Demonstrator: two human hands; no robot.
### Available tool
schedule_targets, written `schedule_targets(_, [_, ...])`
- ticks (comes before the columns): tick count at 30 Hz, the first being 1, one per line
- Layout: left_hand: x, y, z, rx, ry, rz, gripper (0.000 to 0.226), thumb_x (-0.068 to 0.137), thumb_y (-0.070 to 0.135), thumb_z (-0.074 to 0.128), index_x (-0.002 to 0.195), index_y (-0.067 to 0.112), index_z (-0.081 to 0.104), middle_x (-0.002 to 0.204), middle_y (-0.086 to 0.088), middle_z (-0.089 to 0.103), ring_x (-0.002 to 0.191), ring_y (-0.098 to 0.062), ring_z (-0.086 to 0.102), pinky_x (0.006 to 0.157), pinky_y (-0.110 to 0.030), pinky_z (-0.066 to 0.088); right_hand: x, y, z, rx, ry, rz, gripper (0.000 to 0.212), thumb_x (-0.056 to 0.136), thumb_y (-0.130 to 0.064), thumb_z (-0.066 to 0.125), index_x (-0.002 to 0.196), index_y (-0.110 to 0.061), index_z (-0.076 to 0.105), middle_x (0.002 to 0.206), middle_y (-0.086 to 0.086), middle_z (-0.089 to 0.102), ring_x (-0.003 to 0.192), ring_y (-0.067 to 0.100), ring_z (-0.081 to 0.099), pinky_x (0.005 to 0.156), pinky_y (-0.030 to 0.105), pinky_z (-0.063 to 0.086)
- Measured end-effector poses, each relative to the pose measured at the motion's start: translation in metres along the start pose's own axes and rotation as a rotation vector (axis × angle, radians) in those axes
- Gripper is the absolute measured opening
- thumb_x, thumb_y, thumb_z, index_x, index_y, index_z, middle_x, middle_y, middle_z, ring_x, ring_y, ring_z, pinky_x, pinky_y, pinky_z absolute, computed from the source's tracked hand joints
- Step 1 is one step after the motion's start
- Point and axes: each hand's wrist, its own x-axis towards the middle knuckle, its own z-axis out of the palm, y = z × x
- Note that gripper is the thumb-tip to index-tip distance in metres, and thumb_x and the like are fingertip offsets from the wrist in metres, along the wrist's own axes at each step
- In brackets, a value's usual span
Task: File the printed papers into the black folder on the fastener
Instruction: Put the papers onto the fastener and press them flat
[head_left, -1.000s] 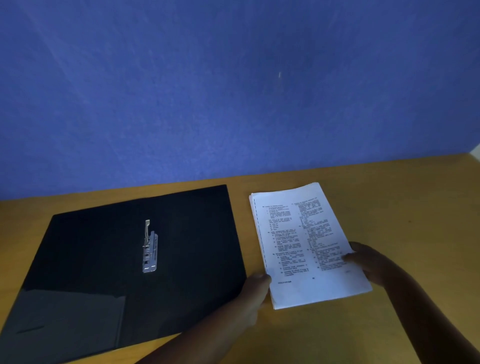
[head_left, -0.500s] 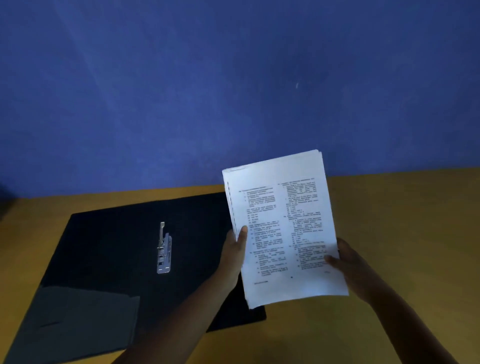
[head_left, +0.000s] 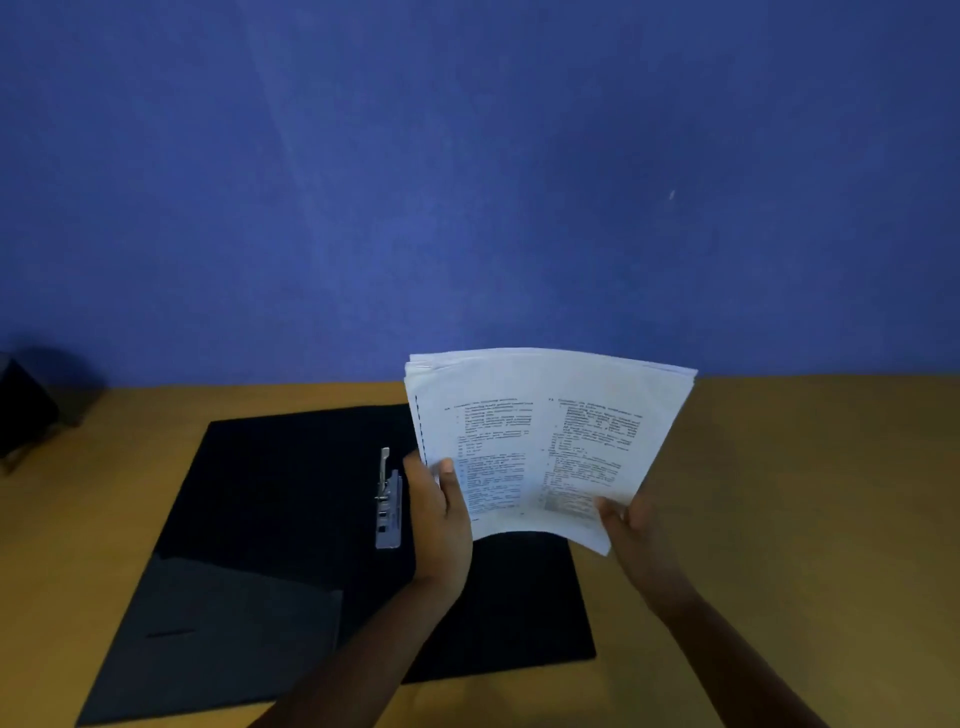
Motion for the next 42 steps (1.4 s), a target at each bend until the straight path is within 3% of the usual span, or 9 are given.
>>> schedule_targets(3, [0.0,-0.018,-0.004,0.119,-0.049,-0.016,0.009,0.096,0.009,0.039,0.097,0.018,0.037,0.108,-0.004,0.057,0.092,-0.009,0.059,0.079,-0.011,0.046,-0.001,0.003,0.01,-0.09,-0.018,-0.007,0.039,0.096,-0.002,0.04,0.136,-0.004,0.035,0.132,0.012,0.053,0.12,0.021,0.051,0.098,0.028,0.041])
schedule_targets(6, [-0.002,-0.027,-0.005,0.331,-0.005,0.053,0.025,0.092,0.001,0.05,0.08,0.016,0.034,0.073,0.014,0.046,0.063,0.006,0.046,0.062,0.006,0.035,0.0,0.007,0.017,-0.193,-0.006,-0.022,0.037,0.097,-0.002,0.036,0.134,-0.003,0.032,0.132,0.017,0.051,0.118,0.025,0.051,0.095,0.029,0.042])
schedule_targets(9, [0.001,-0.029,-0.007,0.403,-0.024,0.031,0.025,0.092,0.002,0.049,0.078,0.016,0.033,0.068,0.012,0.039,0.056,0.003,0.04,0.056,-0.002,0.037,0.001,0.006,0.02,-0.245,0.014,-0.031,0.035,0.098,-0.004,0.035,0.133,-0.005,0.034,0.129,0.013,0.053,0.117,0.025,0.052,0.091,0.028,0.043])
schedule_targets(14, [0.016,-0.036,-0.01,0.311,-0.134,-0.215,0.01,0.093,0.004,0.041,0.096,0.013,0.042,0.092,-0.002,0.05,0.073,-0.018,0.055,0.069,-0.037,0.05,0.018,0.0,0.015,-0.305,-0.07,0.033,0.046,0.095,0.002,0.034,0.139,-0.011,0.032,0.122,0.004,0.053,0.104,0.016,0.052,0.08,0.026,0.044])
schedule_targets(18, [0.01,-0.046,-0.02,0.278,-0.302,-0.406,0.033,0.093,0.004,0.039,0.126,0.001,0.038,0.088,-0.012,0.053,0.073,-0.017,0.051,0.07,-0.034,0.049,0.02,0.007,0.017,-0.279,-0.168,0.25,0.046,0.091,0.007,0.033,0.133,-0.01,0.04,0.11,0.009,0.058,0.083,0.009,0.058,0.06,0.023,0.045])
schedule_targets(22, [-0.019,-0.064,-0.032,0.339,-0.435,-0.552,0.033,0.095,0.006,0.038,0.127,-0.001,0.036,0.074,0.015,0.035,0.064,0.005,0.034,0.059,-0.01,0.031,0.015,0.017,0.022,-0.223,-0.215,0.408,0.044,0.091,0.009,0.035,0.131,-0.006,0.042,0.109,0.017,0.059,0.096,0.031,0.059,0.078,0.037,0.048])
schedule_targets(28, [-0.036,-0.072,-0.056,0.347,-0.422,-0.749,0.034,0.096,0.011,0.035,0.128,-0.001,0.034,0.072,0.011,0.035,0.061,-0.005,0.042,0.078,-0.038,0.053,0.012,0.013,0.038,-0.179,-0.253,0.414,0.045,0.091,0.012,0.03,0.131,-0.005,0.042,0.127,0.023,0.055,0.111,0.036,0.056,0.093,0.046,0.048])
schedule_targets(33, [-0.034,-0.078,-0.072,0.303,-0.35,-0.822,0.033,0.096,0.012,0.037,0.127,0.0,0.037,0.072,0.006,0.041,0.059,-0.012,0.05,0.047,-0.026,0.047,0.016,0.013,0.057,-0.207,-0.272,0.419,0.052,0.088,0.011,0.029,0.136,-0.007,0.038,0.128,0.02,0.055,0.103,0.029,0.057,0.084,0.037,0.05])
schedule_targets(42, [-0.031,-0.079,-0.092,0.387,-0.397,-0.809,0.032,0.096,0.013,0.036,0.124,-0.002,0.039,0.072,-0.005,0.054,0.056,-0.019,0.057,0.046,-0.027,0.048,0.014,0.017,0.072,-0.32,-0.292,0.366,0.055,0.091,0.004,0.027,0.141,-0.016,0.031,0.136,0.015,0.051,0.104,0.022,0.053,0.086,0.03,0.047])
